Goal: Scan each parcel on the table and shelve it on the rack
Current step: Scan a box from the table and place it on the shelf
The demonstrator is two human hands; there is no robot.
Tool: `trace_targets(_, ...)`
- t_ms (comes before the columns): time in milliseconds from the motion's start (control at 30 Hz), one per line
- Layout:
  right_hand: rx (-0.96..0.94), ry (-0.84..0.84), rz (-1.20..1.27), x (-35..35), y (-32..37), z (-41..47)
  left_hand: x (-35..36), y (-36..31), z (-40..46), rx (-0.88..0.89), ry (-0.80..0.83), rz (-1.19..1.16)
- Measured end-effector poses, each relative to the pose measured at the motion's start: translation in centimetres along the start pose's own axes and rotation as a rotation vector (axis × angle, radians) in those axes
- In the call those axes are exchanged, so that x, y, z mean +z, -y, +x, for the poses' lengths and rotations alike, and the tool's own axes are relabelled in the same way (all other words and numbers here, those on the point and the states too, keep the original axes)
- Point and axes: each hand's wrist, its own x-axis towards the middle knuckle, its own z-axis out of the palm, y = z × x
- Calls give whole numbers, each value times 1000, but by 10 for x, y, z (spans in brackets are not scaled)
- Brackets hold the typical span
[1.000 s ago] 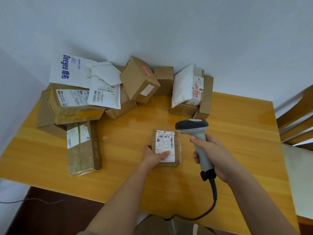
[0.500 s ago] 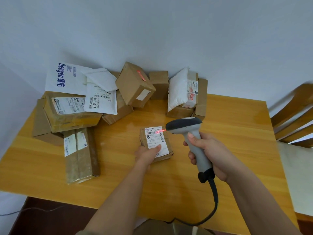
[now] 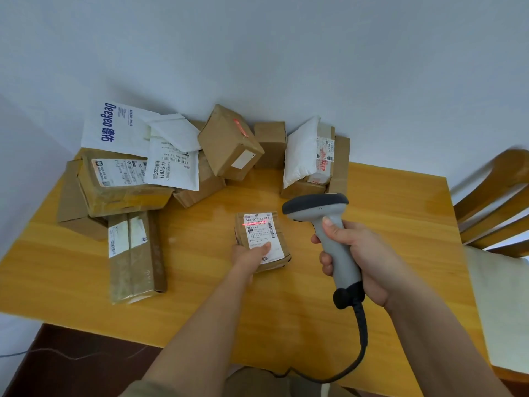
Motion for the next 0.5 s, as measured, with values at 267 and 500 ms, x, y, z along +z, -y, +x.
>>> trace_targets(267,-14,63,-43,-16,2,-18,-2,8,-25,108,-57,-47)
trace_targets(500,-44,108,-102,-43,1,-36,11,17,-47,182,-100,-91)
